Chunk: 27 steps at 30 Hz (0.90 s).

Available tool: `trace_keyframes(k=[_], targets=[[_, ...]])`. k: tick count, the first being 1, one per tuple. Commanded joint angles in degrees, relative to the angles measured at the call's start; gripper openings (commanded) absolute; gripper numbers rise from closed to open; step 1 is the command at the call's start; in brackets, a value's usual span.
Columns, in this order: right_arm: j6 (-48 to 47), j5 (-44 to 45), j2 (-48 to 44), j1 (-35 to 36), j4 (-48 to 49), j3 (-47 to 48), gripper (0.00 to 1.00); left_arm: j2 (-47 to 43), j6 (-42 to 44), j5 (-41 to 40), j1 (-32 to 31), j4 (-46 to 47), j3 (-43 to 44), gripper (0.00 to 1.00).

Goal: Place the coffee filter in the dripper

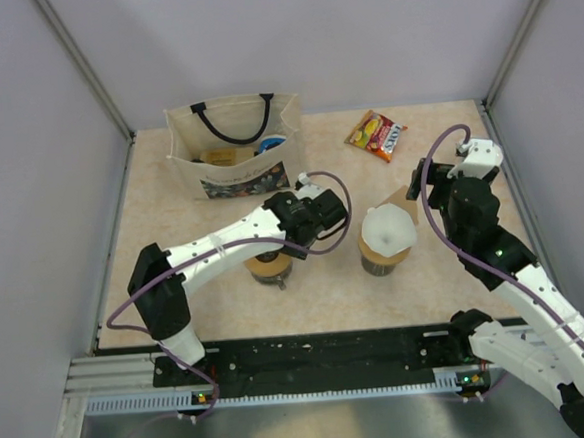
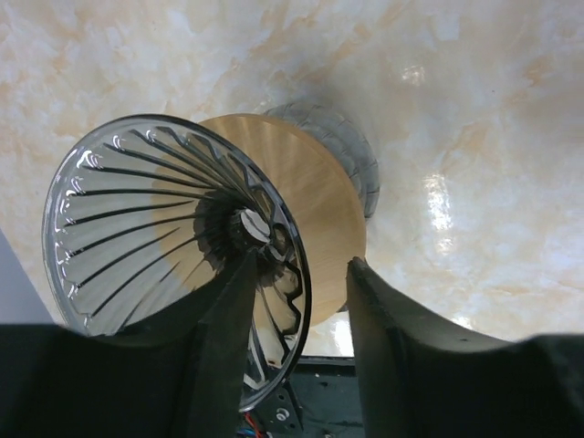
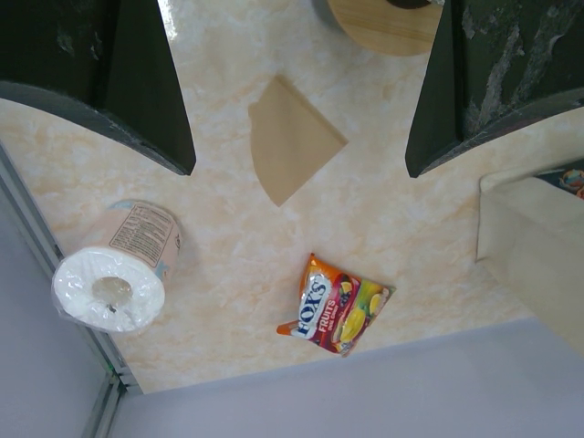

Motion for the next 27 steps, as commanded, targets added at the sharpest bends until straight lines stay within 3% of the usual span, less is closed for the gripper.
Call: trace_keyframes(k=[1, 5, 8, 11, 17, 22, 27], targets=[[0.0, 0.1, 0.2, -0.4, 2.5, -0.3, 0.99, -5.6, 0.3, 2.6, -0.1, 1.1, 2.5, 0.54], [-0.1, -0.1, 0.1, -0.4, 2.5, -0.2, 0.99, -11.5, 2.8, 5.2, -0.1, 4.5, 2.0, 0.74], [-0.1, -0.2, 0.2, -0.4, 2.4, -0.3, 0.99, -15.4, 3.6, 4.5, 0.1, 6.7, 2.0, 0.99], [0.1, -0.5, 0.1, -0.4, 2.4, -0.2, 0.99, -19.0, 3.2, 5.3, 2.4, 10.1, 0.9, 0.99], [0.1, -1.0, 0.1, -0.4, 2.5, -0.2, 0.99, -24.7, -3.1, 17.4, 23.2, 11.8, -7.0, 0.99], [0.2, -1.0, 0.6, -0.4, 2.4, -0.2, 0.99, -31.7, -5.3, 27.4, 31.0, 16.7, -16.6, 0.98], [0.3, -1.1, 0.7, -0.4, 2.4, -0.1, 0.99, -35.3, -7.5, 40.5, 36.3, 24.5, -26.6, 0.85]])
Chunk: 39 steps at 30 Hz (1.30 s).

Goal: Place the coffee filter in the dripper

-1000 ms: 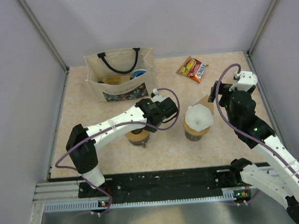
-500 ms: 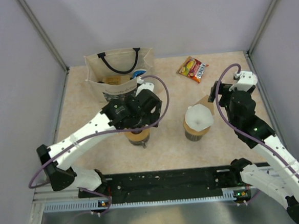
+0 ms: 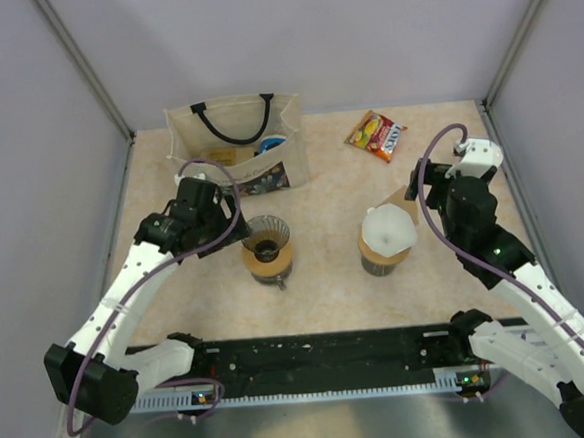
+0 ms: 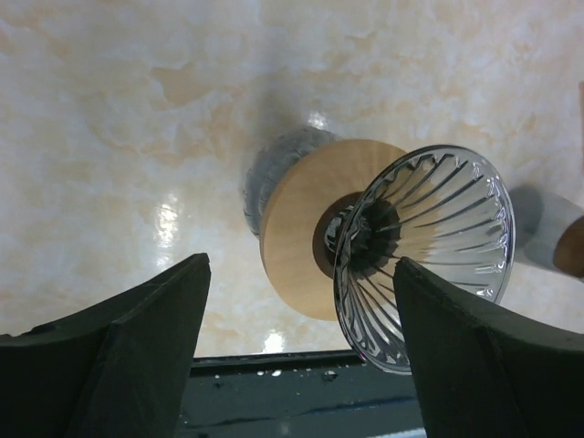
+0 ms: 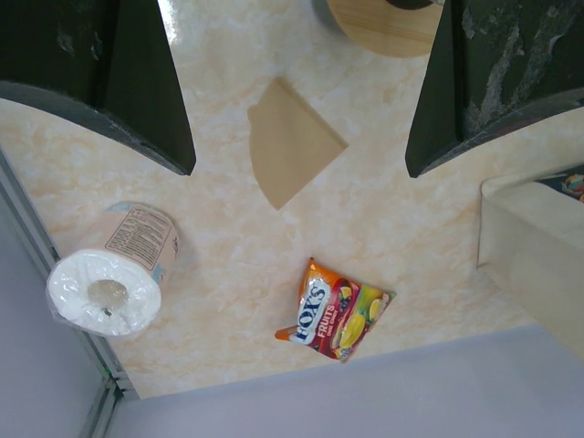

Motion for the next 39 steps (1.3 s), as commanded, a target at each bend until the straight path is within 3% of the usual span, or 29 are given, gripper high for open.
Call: trace_keyframes(k=[1, 10, 18, 35, 39], targets=[[0.3, -0.9, 0.0, -0.4, 2.5, -0.1, 0.99, -3.0, -3.3, 15.1, 3.1, 10.3, -6.1, 0.82], [0.3, -0.7, 0.2, -0.4, 2.3, -0.2, 0.99, -1.4, -0.9, 19.3, 3.1, 10.7, -7.0, 0.51], [0.3, -0.6, 0.4, -0.4, 2.3, -0.2, 0.99, 1.2, 0.1, 21.4, 3.1, 9.0, -6.9, 0.33], [0.3, 0.0, 0.6, -0.4, 2.2, -0.1, 0.99, 4.6, 3.9, 18.1, 3.0, 4.2, -6.3, 0.19], [0.4, -0.1, 0.5, -0.4, 1.9, 0.0, 0.99, 8.8, 4.7, 17.7, 3.0, -0.7, -2.9, 0.07]])
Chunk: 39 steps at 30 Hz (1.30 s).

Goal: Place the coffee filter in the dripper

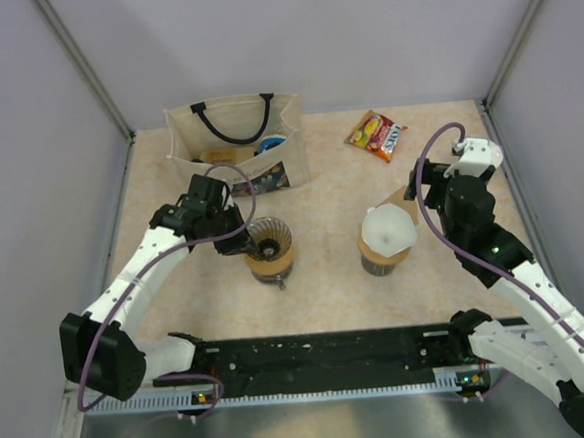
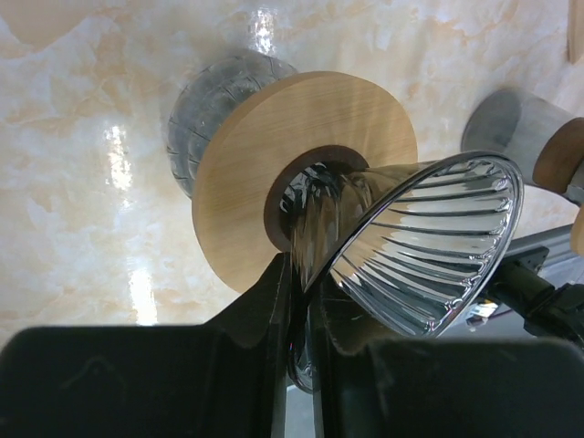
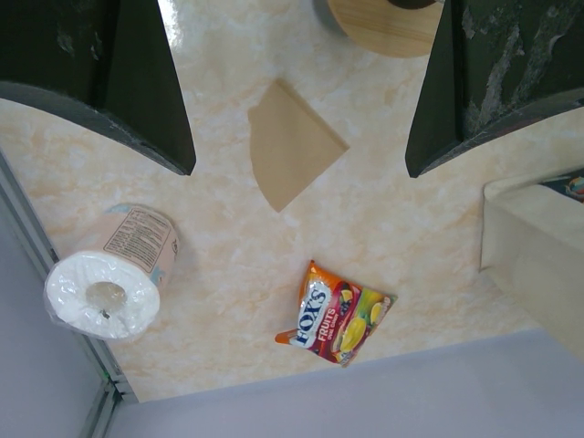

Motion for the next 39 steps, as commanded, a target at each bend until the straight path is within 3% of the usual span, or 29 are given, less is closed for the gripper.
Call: trace_keyframes(k=[1, 4, 18, 39], targets=[[0.4, 0.1, -0.2, -0.4, 1.9, 0.0, 0.99, 5.1, 2.4, -0.9, 0.1, -6.2, 3.5, 0.05], [0.4, 0.0, -0.2, -0.4, 1.9, -0.1, 0.99, 7.3, 2.7, -1.3, 0.0, -8.4, 4.2, 0.0], [0.5, 0.7, 0.5, -0.4, 1.9, -0.1, 0.99, 7.6, 5.0, -9.1, -0.8, -6.8, 0.0, 0.0], [0.3, 1.2, 1.7, -0.4, 1.7, 0.4, 0.99, 8.8, 5.2, -9.7, -1.6, -6.1, 0.4, 0.0]])
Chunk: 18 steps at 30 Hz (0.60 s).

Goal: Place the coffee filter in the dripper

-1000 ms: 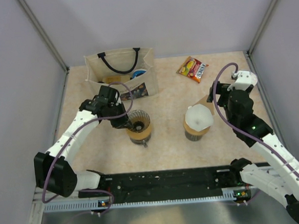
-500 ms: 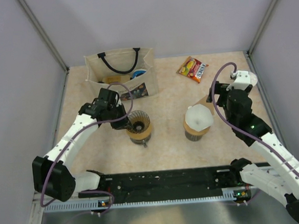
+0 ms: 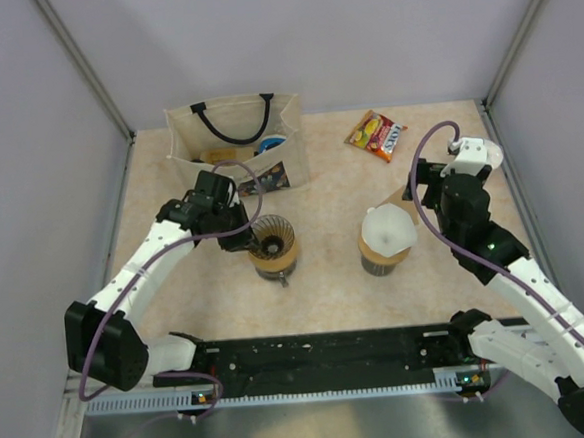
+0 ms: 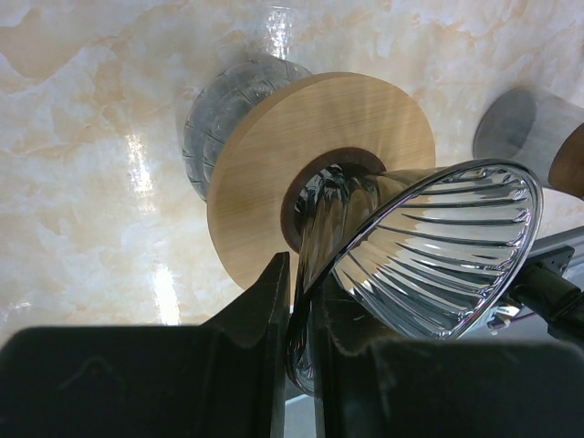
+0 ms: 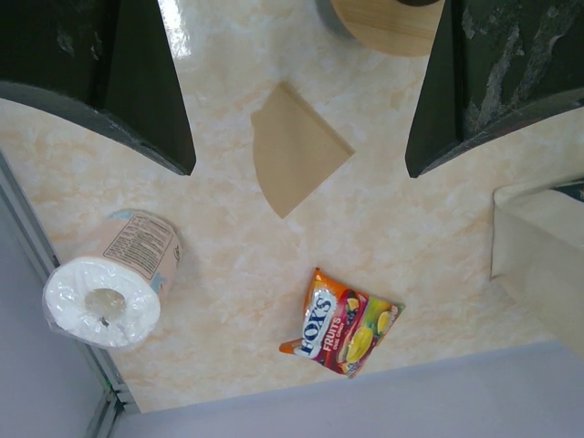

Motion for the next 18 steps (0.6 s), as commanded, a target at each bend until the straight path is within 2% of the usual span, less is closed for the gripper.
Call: trace_keyframes(k=[1, 4, 6, 9, 14, 18], targets=[[0.1, 0.7, 0.0, -0.4, 1.8, 0.4, 0.99, 3.9, 2.3, -8.8, -0.2, -6.8, -2.0, 0.02], [0.0, 0.7, 0.1, -0.4, 1.7, 0.4, 0.99, 3.1, 2.4, -7.9, -0.2, -6.6, -1.6, 0.14], [0.2, 0.6, 0.1, -0.4, 1.7, 0.4, 0.99, 2.6, 2.6, -7.2, -0.1, -6.6, -1.2, 0.19], [0.2, 0.7, 0.1, -0.4, 1.7, 0.5, 0.99, 2.1, 2.6, -6.8, -0.2, -6.2, -0.5, 0.2], [0.0, 0.2, 0.5, -0.4, 1.8, 0.5, 0.99, 1.5, 2.4, -5.5, -0.1, -5.1, 0.6, 0.37], [0.0, 0.0, 0.9, -0.3, 1.9, 0.6, 0.99, 0.4, 2.4, -4.4, -0.2, -4.0, 1.8, 0.41]])
